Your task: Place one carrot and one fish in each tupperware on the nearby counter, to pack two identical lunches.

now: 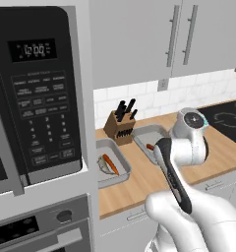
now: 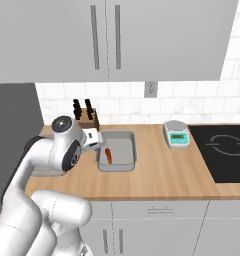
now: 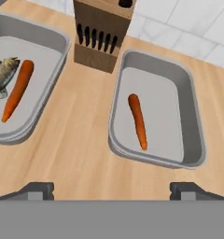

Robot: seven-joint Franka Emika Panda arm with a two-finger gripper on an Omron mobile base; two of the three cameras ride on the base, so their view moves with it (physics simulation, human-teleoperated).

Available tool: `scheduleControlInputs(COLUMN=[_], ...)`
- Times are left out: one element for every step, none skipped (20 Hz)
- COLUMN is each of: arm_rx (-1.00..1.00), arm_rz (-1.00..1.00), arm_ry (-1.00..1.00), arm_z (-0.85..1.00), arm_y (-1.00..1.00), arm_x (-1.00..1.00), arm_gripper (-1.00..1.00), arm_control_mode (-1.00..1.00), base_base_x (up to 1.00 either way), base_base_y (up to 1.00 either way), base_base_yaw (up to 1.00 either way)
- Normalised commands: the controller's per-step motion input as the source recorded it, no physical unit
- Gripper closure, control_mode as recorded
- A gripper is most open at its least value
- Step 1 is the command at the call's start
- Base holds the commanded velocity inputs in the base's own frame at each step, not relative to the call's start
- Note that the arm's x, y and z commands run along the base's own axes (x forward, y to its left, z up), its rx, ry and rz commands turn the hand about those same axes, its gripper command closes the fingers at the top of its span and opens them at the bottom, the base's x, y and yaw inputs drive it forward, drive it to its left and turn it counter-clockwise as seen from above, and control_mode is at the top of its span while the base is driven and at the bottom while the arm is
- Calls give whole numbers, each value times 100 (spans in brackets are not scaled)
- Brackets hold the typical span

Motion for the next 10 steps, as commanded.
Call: scheduleControlInputs(arm_rx=[-5, -3, -1, 0, 0, 0, 0, 0, 0, 0], arm_rz=[0, 0, 0, 0, 0, 0, 0, 0, 0, 0], arm_ry=[-15, -14, -13, -12, -10, -9, -10, -9, -8, -13], arm_z=[65, 66, 66, 63, 62, 62, 61, 56, 40, 18], arm_y=[20, 13, 7, 4, 0, 0, 0, 0, 0, 0], arm_x=[-87, -83, -79, -79, -79, -84, -86, -87, -86, -91], arm_gripper=[-100, -100, -100, -100, -100, -100, -100, -100, -100, -100], arm_control_mode=[-100, -100, -100, -100, -100, -100, -100, -100, -100, -100], base_base_x=[0, 0, 0, 0, 0, 0, 0, 0, 0, 0], base_base_y=[0, 0, 0, 0, 0, 0, 0, 0, 0, 0], base_base_yaw=[0, 0, 0, 0, 0, 0, 0, 0, 0, 0])
